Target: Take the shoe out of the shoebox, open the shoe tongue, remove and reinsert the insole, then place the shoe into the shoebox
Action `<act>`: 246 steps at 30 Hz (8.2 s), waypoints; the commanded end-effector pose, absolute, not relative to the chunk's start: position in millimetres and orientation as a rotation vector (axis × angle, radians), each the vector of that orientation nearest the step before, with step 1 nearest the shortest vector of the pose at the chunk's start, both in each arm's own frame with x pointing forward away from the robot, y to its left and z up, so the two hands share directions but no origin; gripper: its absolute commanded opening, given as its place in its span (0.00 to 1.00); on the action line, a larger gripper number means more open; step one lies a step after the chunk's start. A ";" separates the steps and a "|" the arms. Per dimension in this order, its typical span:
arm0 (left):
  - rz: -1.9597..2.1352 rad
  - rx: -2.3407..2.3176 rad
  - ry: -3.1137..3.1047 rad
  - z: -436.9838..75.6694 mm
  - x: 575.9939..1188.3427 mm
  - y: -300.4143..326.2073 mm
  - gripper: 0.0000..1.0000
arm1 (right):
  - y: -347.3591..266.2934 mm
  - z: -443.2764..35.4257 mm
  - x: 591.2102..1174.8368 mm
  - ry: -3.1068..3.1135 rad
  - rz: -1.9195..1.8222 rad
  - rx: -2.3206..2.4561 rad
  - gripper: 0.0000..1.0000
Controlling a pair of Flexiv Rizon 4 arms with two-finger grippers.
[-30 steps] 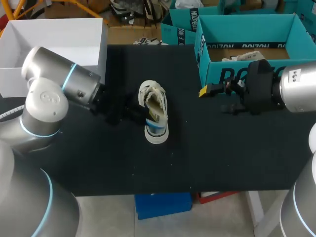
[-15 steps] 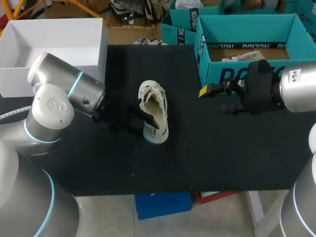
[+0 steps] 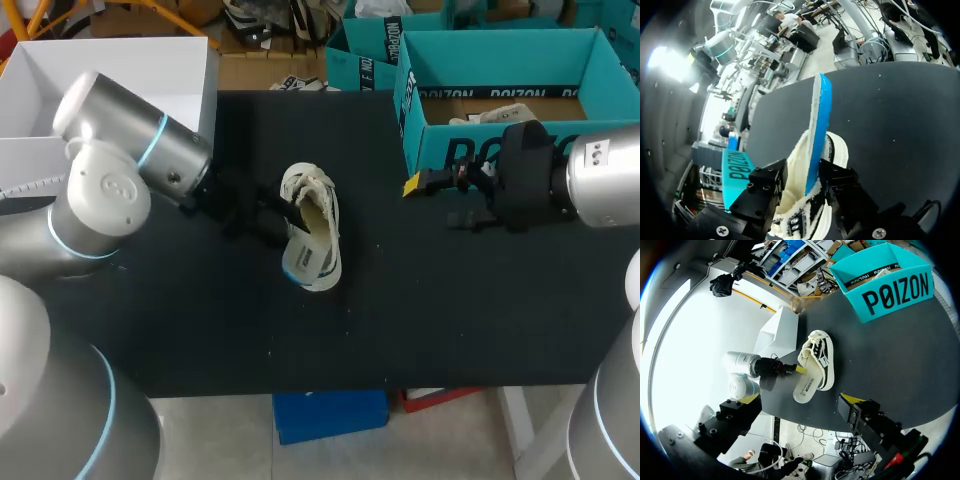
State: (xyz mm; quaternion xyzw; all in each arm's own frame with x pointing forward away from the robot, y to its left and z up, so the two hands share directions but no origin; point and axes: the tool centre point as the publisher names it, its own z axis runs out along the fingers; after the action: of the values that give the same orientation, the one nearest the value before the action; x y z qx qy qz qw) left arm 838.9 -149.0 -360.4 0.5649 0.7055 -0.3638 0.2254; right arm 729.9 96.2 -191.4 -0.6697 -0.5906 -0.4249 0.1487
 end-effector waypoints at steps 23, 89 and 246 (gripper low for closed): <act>-0.972 1.591 1.981 -365.3 854.6 -155.8 0.40 | 96.8 -191.5 729.9 -1.698 -1.221 -1.928 1.00; -0.894 1.726 2.010 -364.0 857.6 -162.9 0.00 | 96.8 -191.5 729.9 -1.698 -1.221 -1.928 1.00; -0.816 1.676 2.049 -374.5 883.3 -178.2 0.00 | 96.8 -191.5 729.9 -1.698 -1.221 -1.928 1.00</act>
State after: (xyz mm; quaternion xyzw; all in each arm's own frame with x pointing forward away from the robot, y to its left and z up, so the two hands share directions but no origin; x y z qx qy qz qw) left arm 877.4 -174.2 -371.9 0.5941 0.7260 -0.2921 0.1861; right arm 729.9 96.2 -191.5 -0.6698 -0.5906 -0.4249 0.1487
